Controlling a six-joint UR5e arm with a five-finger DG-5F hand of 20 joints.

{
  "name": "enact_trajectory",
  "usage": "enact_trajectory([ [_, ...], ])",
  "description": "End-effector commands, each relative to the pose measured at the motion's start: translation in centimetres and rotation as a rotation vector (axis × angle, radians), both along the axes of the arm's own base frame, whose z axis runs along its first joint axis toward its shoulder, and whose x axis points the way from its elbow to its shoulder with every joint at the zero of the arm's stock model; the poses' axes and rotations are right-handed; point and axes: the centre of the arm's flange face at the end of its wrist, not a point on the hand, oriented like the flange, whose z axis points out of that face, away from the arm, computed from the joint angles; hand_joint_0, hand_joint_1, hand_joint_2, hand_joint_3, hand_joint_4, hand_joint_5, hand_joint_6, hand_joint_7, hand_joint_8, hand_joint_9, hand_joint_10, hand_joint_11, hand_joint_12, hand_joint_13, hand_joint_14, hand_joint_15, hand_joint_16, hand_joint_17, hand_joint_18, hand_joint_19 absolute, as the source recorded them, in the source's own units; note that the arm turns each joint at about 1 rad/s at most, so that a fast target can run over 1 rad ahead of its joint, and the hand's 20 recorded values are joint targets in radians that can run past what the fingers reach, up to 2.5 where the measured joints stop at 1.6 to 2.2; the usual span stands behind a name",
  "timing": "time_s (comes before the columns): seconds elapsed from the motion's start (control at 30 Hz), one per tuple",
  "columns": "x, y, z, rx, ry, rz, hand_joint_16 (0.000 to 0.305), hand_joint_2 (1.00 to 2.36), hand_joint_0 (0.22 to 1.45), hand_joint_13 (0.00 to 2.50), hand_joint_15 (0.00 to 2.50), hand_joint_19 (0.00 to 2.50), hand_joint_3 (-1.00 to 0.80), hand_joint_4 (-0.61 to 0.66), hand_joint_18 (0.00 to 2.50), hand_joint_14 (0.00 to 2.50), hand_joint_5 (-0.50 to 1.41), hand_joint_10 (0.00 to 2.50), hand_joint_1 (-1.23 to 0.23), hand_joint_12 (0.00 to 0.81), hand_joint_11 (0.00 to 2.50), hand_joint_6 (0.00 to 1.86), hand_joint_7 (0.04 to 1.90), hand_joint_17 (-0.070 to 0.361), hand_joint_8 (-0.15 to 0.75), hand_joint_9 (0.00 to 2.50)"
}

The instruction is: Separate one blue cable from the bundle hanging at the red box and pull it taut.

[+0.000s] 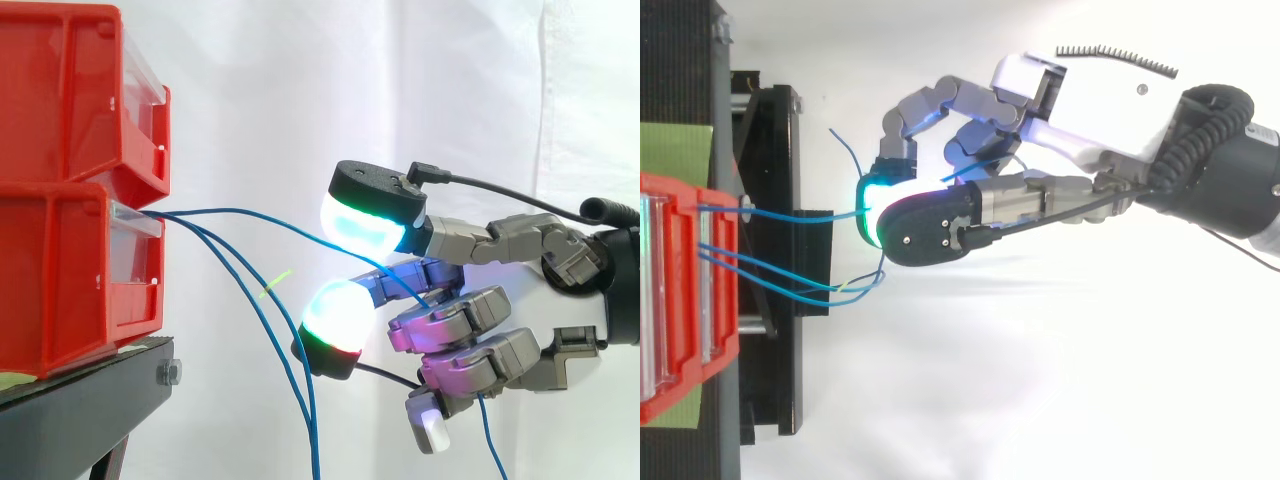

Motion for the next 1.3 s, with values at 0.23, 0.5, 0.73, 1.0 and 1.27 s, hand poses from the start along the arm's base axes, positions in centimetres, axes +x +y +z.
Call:
enact_trajectory([
  [0.23,-0.1,-1.3,0.0,-0.001,-0.001,-0.018,0.046,1.0,0.58,1.26,1.46,0.95,-0.5,0.09,0.85,0.99,-0.17,2.16,-0.46,0.283,1.32,0.91,1.01,0.104,0.234,0.95],
  [0.5,-0.1,-1.3,0.4,-0.002,-0.006,-0.018,0.046,1.0,0.57,1.26,1.44,0.94,-0.5,0.09,0.85,1.0,-0.17,2.17,-0.47,0.285,1.29,0.91,1.01,0.103,0.234,0.94],
  [0.73,-0.1,-1.1,0.8,-0.001,-0.014,-0.018,0.046,1.0,0.57,1.26,1.44,0.94,-0.5,0.09,0.84,1.01,-0.17,2.18,-0.48,0.292,1.28,0.91,1.01,0.103,0.235,0.94],
  [1.0,-0.2,-1.0,1.4,-0.001,-0.022,-0.018,0.047,1.0,0.54,1.26,1.41,0.94,-0.5,0.1,0.85,1.04,-0.17,2.22,-0.5,0.296,1.25,0.92,1.01,0.105,0.247,0.93],
  [1.27,-0.1,-1.1,2.3,0.001,-0.037,-0.023,0.045,1.0,0.57,1.26,1.42,0.94,-0.5,0.1,0.84,1.01,-0.17,2.21,-0.52,0.291,1.27,0.92,1.0,0.102,0.237,0.95],
])
